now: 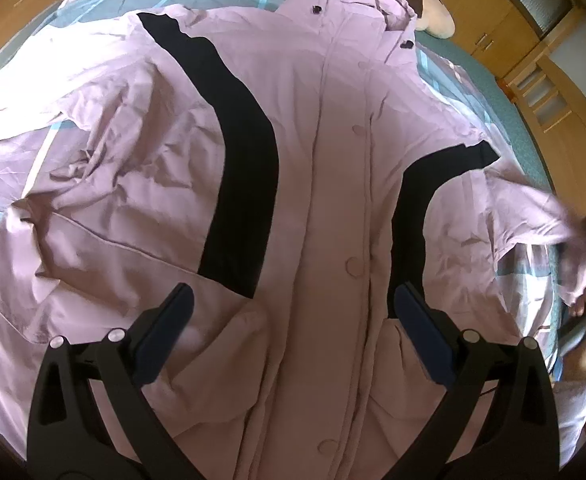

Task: Fold large clothes

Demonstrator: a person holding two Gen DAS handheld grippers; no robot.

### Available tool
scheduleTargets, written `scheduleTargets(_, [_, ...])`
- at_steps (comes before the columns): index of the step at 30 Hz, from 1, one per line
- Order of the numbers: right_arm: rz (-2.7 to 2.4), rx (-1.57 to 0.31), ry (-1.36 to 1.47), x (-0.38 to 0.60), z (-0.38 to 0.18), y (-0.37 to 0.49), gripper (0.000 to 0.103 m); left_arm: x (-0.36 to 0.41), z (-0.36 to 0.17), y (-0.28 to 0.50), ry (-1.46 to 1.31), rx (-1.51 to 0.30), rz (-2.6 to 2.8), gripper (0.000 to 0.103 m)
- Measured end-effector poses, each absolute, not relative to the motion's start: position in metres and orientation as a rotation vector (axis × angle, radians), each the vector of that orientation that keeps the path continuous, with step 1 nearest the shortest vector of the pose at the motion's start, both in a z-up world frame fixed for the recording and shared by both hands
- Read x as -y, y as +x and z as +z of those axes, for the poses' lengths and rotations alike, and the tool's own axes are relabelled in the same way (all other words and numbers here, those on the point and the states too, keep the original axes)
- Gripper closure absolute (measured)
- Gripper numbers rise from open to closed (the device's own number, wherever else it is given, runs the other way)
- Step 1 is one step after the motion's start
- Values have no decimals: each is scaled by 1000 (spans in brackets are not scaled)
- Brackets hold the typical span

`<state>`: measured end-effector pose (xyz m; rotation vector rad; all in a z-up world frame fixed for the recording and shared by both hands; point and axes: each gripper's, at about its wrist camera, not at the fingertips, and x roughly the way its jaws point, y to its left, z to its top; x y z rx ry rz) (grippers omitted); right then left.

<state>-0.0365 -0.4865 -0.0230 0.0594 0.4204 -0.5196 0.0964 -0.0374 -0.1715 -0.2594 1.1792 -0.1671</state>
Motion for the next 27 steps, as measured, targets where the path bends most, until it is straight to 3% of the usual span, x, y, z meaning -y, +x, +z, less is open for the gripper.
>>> scheduleTargets(4, [-159,-450,-137,360,-28,-28,94,13,-167,103,-307,-1177,-96,2])
scheduleTargets(11, [364,-853,-516,200,-128,-20,94,-45,-177,102,-534,-1167,107,2])
scheduleTargets(13, [432,-891,-542,191,-132,-25,80,-49,-176,101,-551,-1164,105,2])
scheduleTargets(14, [457,-895,-545,190,-130,-25,51,-48,-175,100,-542,-1162,103,2])
scheduleTargets(15, [498,-870,-534,189,-120,-26,31,-47,-174,99,-531,-1162,101,2])
scheduleTargets(23, [614,-715,-307,227,-47,-49,25,-37,-177,106,-475,-1177,81,2])
scheduleTargets(26, [331,-667,21,294,-32,-9,8,-35,-177,106,-466,-1179,71,2])
scheduleTargets(27, [258,-678,105,315,-35,-4,6,-34,-177,106,-465,-1179,67,2])
